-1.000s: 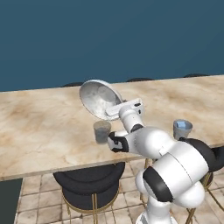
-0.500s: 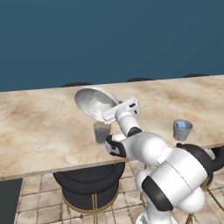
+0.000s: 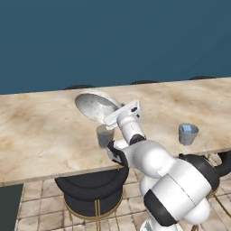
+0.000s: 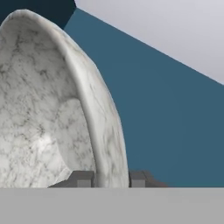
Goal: There are four ice cubes in the ice bowl. Place two ice cubes in each glass of water.
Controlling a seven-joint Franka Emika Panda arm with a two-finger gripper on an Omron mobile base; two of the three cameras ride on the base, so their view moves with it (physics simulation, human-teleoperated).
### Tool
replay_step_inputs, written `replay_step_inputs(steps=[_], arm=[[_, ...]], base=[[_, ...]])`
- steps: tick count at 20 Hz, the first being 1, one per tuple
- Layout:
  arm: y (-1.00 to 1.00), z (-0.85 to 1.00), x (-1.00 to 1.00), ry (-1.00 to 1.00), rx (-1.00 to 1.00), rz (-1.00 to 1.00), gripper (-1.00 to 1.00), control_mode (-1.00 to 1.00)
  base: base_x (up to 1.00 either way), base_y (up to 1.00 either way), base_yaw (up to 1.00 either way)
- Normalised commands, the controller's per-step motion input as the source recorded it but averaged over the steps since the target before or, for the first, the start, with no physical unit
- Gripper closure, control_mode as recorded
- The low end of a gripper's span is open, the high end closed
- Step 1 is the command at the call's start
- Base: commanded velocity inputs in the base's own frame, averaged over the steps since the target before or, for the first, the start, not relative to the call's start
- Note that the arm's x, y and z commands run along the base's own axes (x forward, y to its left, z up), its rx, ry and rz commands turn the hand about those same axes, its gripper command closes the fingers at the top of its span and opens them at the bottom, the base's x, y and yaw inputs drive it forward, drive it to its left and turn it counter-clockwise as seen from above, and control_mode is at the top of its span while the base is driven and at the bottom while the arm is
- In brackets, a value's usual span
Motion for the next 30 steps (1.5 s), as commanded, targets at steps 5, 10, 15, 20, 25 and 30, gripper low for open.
replay_step_inputs(steps=[5,10,15,20,25,30], arm=[[0.04,0.00,-0.08,-0.20,-0.08,0.06,1.00,-1.00],[0.01,0.00,-0.05,-0.20,-0.12,0.08,1.00,-1.00],[0.00,-0.15,0.00,-0.10,-0.18,0.11,1.00,-1.00],[-0.07,-0.37,0.00,-0.01,-0.22,0.05,1.00,-1.00],[-0.03,-0.01,0.00,0.00,-0.01,0.00,1.00,-1.00],[0.01,-0.03,0.02,0.00,0.00,0.00,1.00,-1.00]], base=[[0.00,0.00,0.00],[0.00,0.00,0.00],[0.00,0.00,0.00],[0.00,0.00,0.00],[0.00,0.00,0.00],[0.00,0.00,0.00]])
